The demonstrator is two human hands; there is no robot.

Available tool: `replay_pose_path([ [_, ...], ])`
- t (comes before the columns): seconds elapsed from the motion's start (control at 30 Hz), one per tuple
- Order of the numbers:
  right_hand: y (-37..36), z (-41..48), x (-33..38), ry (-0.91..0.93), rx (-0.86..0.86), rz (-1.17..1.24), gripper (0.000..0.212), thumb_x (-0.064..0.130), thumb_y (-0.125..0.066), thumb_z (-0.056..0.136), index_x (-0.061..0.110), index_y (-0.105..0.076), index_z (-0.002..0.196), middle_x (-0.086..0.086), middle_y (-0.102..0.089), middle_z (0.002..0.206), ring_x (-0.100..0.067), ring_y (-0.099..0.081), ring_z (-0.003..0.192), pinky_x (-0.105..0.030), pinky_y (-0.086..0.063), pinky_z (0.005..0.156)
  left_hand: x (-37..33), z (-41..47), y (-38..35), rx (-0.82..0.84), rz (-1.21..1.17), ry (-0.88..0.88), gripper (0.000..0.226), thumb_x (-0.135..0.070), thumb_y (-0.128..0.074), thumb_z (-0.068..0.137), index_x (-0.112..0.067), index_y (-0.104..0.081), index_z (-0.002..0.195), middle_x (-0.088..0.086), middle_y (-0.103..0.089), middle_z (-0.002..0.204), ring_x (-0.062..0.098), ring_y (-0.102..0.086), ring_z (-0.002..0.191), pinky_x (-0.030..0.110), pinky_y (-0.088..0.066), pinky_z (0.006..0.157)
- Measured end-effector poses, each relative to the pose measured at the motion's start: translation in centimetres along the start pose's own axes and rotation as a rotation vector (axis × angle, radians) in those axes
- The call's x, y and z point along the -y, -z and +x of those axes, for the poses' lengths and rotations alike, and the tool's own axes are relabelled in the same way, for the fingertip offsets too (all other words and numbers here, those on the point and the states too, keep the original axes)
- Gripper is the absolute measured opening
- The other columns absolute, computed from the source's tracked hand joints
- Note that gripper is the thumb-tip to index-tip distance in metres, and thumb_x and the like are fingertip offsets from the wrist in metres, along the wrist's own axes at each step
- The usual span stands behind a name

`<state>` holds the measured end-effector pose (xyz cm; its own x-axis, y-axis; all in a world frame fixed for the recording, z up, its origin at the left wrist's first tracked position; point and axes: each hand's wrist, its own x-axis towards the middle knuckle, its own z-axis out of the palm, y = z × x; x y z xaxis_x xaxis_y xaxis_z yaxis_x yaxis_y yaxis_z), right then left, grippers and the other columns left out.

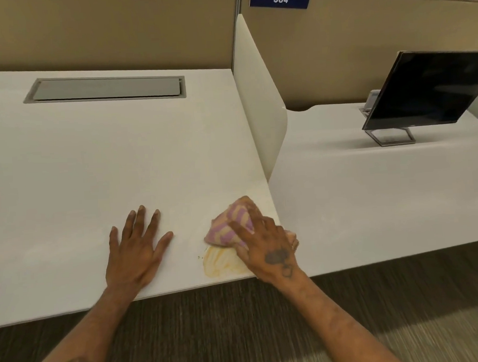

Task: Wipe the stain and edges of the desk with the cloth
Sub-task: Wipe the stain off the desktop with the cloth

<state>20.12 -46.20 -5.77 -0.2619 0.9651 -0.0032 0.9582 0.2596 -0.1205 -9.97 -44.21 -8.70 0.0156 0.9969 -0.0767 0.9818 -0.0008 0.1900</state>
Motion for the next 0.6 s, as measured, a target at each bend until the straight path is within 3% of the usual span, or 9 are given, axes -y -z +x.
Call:
replay_pose_path([
  [0.13,0.6,1.6,-2.3,-0.198,0.021,-0.018,0.055,0.051,-0.038,0.1,0.041,-0.032,0.154,-0.01,-0.028,0.163,-0.033,-0.045,0.122,-0.044,-0.045,0.093,0.0,0.1,-0.1,-0.016,0.002,-0.003,0.079,-0.073,0.0,0.091,-0.034,-0.007,0.159,0.001,-0.006,0.169,0.02,-0.003,0.156,0.056,-0.009,0.122],
  [0.27,0.7,6.3,-0.7,-0.358,0.021,0.077,0.055,0.055,-0.03,0.102,0.04,-0.028,0.155,-0.014,-0.019,0.165,-0.037,-0.037,0.131,-0.048,-0.037,0.105,0.0,0.0,-0.2,-0.014,0.008,0.001,0.079,-0.073,0.0,0.091,-0.034,-0.007,0.158,0.001,-0.005,0.169,0.02,-0.002,0.156,0.055,-0.007,0.122],
  [0.4,0.2,6.2,2.1,-0.158,0.039,0.061,0.055,0.057,-0.033,0.1,0.043,-0.031,0.153,-0.011,-0.02,0.166,-0.037,-0.036,0.135,-0.051,-0.037,0.108,-0.1,0.1,-0.1,-0.008,0.017,0.006,0.079,-0.073,0.0,0.09,-0.035,-0.005,0.158,0.0,-0.002,0.169,0.019,-0.001,0.156,0.055,-0.006,0.123],
  [0.53,0.9,2.0,1.7,0.172,0.053,0.051,0.049,0.055,-0.042,0.095,0.042,-0.047,0.142,-0.005,-0.035,0.161,-0.034,-0.051,0.116,-0.047,-0.048,0.09,-0.2,0.0,0.1,-0.002,0.014,0.009,0.076,-0.071,-0.002,0.091,-0.035,-0.005,0.158,0.0,-0.002,0.17,0.019,0.0,0.156,0.054,-0.006,0.123],
  [0.6,1.4,1.0,0.2,0.154,0.053,0.067,0.046,0.051,-0.044,0.093,0.043,-0.048,0.138,0.0,-0.04,0.157,-0.032,-0.055,0.109,-0.045,-0.049,0.083,-0.3,0.0,0.1,-0.002,0.016,0.013,0.073,-0.069,-0.004,0.094,-0.035,-0.005,0.158,0.0,-0.002,0.17,0.019,0.0,0.156,0.055,-0.006,0.123],
])
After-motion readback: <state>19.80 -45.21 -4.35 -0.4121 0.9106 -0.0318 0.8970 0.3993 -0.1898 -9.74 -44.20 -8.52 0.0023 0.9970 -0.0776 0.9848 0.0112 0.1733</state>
